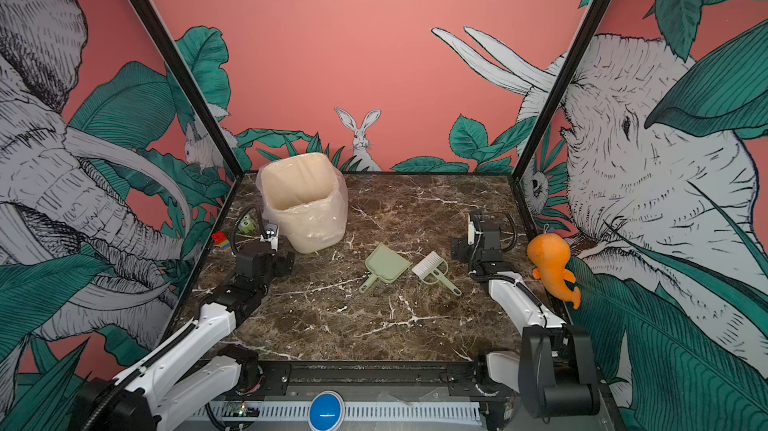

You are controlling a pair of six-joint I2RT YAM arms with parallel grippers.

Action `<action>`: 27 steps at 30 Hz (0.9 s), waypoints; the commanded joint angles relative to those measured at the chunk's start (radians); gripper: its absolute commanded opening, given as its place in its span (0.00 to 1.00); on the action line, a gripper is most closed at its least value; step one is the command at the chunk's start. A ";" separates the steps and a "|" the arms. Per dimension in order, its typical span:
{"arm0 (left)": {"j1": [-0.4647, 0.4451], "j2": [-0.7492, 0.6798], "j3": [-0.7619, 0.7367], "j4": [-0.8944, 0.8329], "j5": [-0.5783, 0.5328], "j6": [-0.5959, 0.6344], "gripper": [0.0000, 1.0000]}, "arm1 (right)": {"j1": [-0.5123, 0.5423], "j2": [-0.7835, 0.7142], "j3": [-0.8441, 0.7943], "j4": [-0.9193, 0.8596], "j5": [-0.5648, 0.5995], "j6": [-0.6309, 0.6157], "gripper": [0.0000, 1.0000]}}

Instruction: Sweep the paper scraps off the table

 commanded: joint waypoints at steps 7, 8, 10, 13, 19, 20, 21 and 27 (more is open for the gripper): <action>0.119 0.260 -0.086 0.579 0.052 0.055 0.97 | 0.005 0.132 -0.099 0.486 -0.029 -0.068 0.99; 0.133 0.307 -0.089 0.636 0.063 0.056 0.97 | 0.005 0.147 -0.112 0.520 -0.031 -0.071 0.99; 0.137 0.397 -0.090 0.747 0.048 0.074 0.96 | 0.005 0.172 -0.149 0.612 -0.025 -0.069 0.99; 0.153 0.499 -0.078 0.831 0.078 0.055 0.96 | 0.005 0.212 -0.194 0.723 -0.021 -0.071 0.99; 0.176 0.613 -0.074 0.951 0.085 0.038 0.97 | 0.006 0.285 -0.248 0.891 -0.005 -0.065 0.99; 0.176 0.589 -0.052 0.863 0.073 0.019 0.98 | 0.004 0.281 -0.246 0.876 0.001 -0.066 0.99; 0.180 0.579 -0.046 0.826 0.083 0.010 1.00 | 0.005 0.285 -0.242 0.882 0.008 -0.063 0.99; 0.184 0.589 -0.044 0.842 0.085 0.011 1.00 | 0.003 0.285 -0.234 0.863 0.018 -0.056 0.99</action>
